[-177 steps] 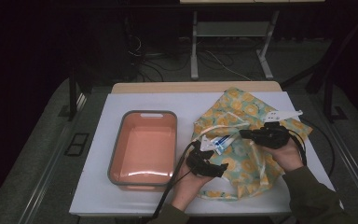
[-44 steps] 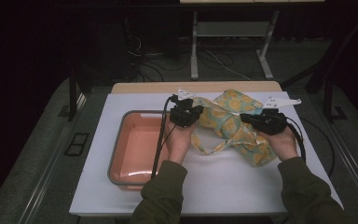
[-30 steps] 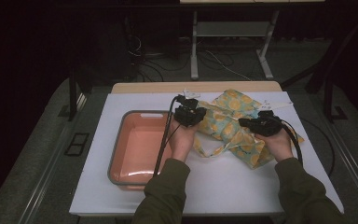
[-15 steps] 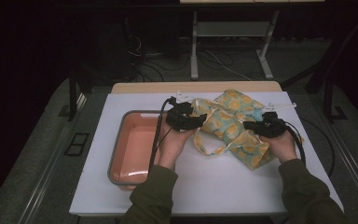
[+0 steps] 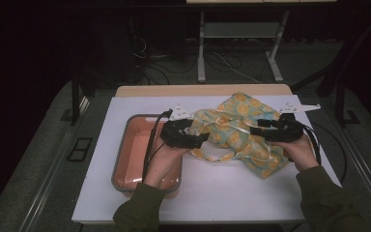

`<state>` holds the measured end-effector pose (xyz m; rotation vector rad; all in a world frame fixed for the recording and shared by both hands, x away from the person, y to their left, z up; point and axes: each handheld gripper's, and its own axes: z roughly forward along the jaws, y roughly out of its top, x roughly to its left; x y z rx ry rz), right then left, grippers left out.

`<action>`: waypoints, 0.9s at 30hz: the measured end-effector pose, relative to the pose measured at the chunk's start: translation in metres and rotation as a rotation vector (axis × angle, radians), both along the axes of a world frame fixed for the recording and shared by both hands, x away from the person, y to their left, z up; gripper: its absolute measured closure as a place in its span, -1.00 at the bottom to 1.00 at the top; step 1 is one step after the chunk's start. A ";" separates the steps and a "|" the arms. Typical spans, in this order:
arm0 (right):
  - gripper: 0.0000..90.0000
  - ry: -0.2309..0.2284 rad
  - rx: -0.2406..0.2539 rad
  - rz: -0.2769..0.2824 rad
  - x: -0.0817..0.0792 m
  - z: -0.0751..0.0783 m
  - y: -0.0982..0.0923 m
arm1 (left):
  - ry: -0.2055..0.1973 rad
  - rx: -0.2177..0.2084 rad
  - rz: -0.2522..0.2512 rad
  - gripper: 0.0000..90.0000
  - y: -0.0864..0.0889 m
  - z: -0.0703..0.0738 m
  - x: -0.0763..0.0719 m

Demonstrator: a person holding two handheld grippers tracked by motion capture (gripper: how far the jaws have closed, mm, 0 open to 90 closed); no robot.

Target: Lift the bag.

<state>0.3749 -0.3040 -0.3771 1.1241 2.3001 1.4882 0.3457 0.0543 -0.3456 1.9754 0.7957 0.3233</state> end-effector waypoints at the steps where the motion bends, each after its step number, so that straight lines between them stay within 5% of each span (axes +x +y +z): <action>1: -0.21 -0.005 0.001 0.011 -0.001 0.002 0.001 | 0.001 -0.008 -0.008 -0.51 0.003 0.000 -0.001; 8: -0.38 -0.030 0.005 0.043 -0.017 0.015 0.003 | -0.004 -0.031 -0.029 -0.59 0.024 -0.002 -0.011; 27: -0.66 -0.077 -0.012 0.067 -0.060 0.011 -0.008 | -0.057 -0.088 -0.061 -0.84 0.087 -0.017 -0.052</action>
